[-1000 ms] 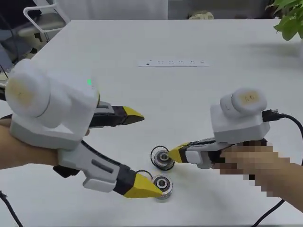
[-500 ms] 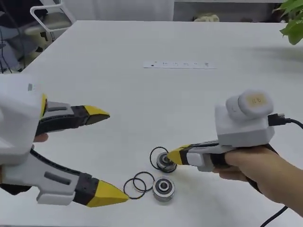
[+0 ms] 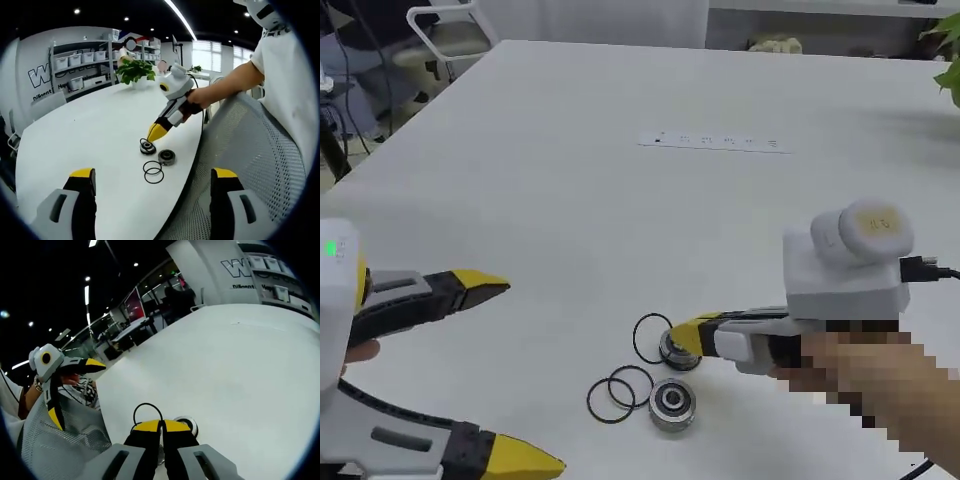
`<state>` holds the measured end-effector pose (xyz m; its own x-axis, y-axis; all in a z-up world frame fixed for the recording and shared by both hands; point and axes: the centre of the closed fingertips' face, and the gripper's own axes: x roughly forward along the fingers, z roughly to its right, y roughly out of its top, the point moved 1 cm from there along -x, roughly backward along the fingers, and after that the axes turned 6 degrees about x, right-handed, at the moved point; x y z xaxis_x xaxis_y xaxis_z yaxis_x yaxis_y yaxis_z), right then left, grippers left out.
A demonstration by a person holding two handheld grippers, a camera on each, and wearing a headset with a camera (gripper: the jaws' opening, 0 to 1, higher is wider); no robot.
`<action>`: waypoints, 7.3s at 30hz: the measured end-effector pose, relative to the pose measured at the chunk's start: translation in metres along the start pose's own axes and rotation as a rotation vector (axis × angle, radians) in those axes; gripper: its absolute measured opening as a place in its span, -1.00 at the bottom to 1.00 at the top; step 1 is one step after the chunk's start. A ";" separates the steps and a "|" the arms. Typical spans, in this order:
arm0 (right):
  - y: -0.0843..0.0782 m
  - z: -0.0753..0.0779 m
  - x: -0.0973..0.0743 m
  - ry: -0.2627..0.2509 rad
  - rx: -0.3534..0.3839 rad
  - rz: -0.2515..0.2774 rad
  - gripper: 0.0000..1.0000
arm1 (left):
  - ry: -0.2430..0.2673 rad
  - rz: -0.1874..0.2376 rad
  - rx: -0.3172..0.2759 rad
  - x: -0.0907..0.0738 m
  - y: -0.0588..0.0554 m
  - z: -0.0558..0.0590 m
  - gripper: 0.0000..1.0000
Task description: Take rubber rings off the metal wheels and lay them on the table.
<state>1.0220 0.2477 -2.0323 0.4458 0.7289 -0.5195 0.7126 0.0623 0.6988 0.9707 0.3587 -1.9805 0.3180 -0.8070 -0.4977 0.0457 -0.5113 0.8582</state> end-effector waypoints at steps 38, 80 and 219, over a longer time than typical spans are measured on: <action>-0.020 -0.030 0.017 0.042 -0.146 -0.097 -1.00 | 0.008 -0.008 -0.060 0.004 -0.009 0.004 0.76; -0.021 -0.027 0.014 0.050 -0.188 -0.123 -0.86 | 0.015 -0.023 -0.058 0.004 -0.013 0.002 0.66; -0.015 0.046 -0.006 -0.133 0.022 -0.036 -1.00 | -0.187 -0.026 0.146 0.157 0.001 -0.016 -0.85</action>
<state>1.0334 0.2108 -2.0622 0.4867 0.6299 -0.6052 0.7403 0.0704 0.6686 1.0358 0.2359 -2.0556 0.1371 -0.8265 -0.5460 -0.0902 -0.5593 0.8240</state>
